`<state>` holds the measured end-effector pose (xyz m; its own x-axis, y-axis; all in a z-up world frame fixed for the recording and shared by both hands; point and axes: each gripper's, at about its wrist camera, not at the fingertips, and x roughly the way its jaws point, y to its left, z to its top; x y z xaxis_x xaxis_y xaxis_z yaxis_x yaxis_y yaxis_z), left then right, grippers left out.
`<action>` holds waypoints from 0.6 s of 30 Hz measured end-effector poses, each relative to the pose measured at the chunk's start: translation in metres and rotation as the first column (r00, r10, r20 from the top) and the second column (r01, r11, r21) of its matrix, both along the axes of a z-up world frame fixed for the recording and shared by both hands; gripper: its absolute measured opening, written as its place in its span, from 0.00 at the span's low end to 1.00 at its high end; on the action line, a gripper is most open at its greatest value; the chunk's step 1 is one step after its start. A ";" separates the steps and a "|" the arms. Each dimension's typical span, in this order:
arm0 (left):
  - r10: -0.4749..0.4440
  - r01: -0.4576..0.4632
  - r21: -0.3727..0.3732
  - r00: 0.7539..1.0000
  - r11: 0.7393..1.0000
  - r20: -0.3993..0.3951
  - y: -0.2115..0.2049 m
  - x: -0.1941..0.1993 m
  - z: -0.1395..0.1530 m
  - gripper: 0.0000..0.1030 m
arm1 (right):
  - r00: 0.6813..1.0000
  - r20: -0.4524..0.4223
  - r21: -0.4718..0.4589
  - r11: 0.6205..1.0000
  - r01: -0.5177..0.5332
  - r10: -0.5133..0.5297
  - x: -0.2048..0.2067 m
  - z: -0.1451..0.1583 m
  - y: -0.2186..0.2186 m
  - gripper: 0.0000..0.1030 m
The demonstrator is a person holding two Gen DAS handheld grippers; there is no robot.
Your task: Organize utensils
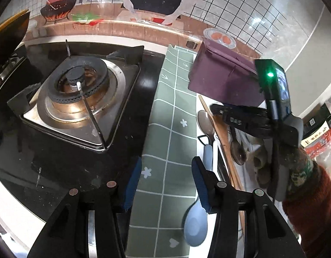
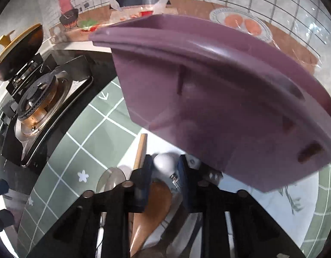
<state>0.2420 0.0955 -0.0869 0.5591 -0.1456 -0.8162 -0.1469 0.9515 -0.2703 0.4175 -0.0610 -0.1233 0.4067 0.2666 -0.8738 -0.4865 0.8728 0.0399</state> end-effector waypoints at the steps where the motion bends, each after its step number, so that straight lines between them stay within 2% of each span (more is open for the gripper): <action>1: -0.006 0.006 -0.007 1.000 1.000 0.005 -0.001 -0.001 0.000 0.48 | 1.000 -0.007 0.016 1.000 0.015 -0.015 -0.003 0.003 -0.007 0.19; 4: -0.056 0.057 -0.070 0.998 0.996 0.021 -0.005 -0.002 -0.002 0.48 | 0.996 -0.016 0.046 0.995 0.093 -0.092 -0.026 0.019 -0.041 0.19; 7: -0.133 0.133 -0.048 0.991 0.990 0.012 -0.023 -0.002 -0.007 0.48 | 0.984 -0.028 0.077 0.981 0.177 -0.175 -0.050 0.031 -0.077 0.19; 11: -0.200 0.197 -0.070 0.979 0.978 -0.042 -0.052 0.007 -0.014 0.48 | 0.956 -0.030 0.083 0.952 0.294 -0.293 -0.086 0.041 -0.119 0.19; 15: -0.250 0.246 -0.053 0.962 0.968 -0.113 -0.077 0.020 -0.017 0.48 | 0.930 -0.018 0.101 0.925 0.366 -0.366 -0.119 0.051 -0.150 0.19; 17: -0.274 0.272 -0.034 0.949 0.962 -0.157 -0.093 0.029 -0.021 0.42 | 0.924 -0.003 0.109 0.918 0.381 -0.383 -0.132 0.053 -0.160 0.19; 18: -0.272 0.272 -0.022 0.947 0.962 -0.174 -0.099 0.032 -0.023 0.34 | 0.921 0.000 0.113 0.915 0.388 -0.390 -0.137 0.054 -0.164 0.19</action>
